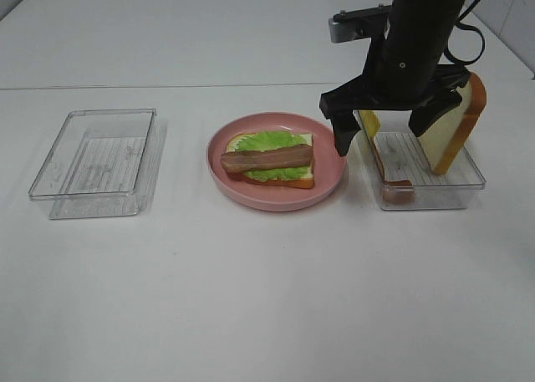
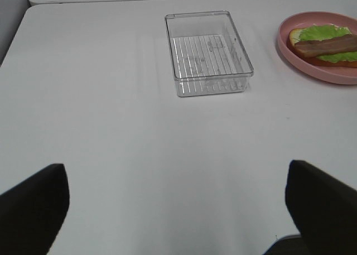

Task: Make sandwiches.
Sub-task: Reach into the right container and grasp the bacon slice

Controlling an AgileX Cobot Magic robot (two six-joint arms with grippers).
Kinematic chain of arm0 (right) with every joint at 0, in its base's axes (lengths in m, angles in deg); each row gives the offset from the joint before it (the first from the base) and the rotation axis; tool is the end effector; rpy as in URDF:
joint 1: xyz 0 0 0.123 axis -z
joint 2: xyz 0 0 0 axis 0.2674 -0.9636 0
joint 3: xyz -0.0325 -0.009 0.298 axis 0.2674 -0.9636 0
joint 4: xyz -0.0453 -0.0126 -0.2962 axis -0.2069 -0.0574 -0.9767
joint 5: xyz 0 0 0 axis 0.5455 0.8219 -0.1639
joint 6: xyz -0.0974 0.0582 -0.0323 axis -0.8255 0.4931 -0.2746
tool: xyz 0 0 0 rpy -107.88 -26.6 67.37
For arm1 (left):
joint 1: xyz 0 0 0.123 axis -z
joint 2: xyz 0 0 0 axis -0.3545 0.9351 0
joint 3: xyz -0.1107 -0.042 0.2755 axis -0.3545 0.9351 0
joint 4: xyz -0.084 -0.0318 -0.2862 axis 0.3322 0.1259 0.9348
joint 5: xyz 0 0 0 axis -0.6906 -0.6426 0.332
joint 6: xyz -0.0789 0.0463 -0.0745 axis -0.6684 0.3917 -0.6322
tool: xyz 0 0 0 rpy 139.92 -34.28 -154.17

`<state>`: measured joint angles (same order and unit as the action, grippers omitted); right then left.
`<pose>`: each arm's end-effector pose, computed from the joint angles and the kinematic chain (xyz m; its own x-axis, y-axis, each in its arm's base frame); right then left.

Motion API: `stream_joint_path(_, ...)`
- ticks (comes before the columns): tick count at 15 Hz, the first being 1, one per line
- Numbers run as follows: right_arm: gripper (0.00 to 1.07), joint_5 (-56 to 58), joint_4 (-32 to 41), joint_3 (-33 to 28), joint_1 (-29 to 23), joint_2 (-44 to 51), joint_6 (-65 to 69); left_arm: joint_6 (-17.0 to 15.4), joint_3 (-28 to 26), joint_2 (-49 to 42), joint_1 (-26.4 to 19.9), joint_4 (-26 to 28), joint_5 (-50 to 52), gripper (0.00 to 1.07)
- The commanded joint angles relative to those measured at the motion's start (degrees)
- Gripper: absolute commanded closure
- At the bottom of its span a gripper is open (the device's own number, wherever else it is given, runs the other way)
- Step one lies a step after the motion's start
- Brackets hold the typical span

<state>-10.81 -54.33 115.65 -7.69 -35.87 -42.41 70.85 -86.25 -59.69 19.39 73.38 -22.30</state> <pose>0.4221 0.1725 0.1705 -0.9387 -0.2627 -0.2233 -0.2615 0.9646 -0.0355 0.0418 -0.0067 0.2925 -0.4586 -0.0083 -0.8886 0.0355 0.9990 -0.0277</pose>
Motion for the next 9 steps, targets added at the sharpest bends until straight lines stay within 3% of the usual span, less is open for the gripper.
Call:
stream_joint_path(1, 0.10, -0.40, -0.97, 0.52, 0.17, -2.64, 0.40, -0.11, 0.06, -0.86, -0.06, 0.23, 0.97, 0.06)
stream_joint_path(6, 0.14, -3.04, -2.01, 0.52, 0.17, -6.47, 0.29, -0.11, 0.06, -0.86, -0.06, 0.23, 0.97, 0.06)
stream_joint_path(8, 0.25, -3.55, -2.29, 0.52, 0.17, -7.28, 0.29, -0.11, 0.06, -0.86, -0.06, 0.23, 0.97, 0.06)
stream_joint_path(9, 0.36, -3.90, -2.29, 0.52, 0.17, -7.28, 0.34, -0.11, 0.06, -0.86, -0.06, 0.23, 0.97, 0.06)
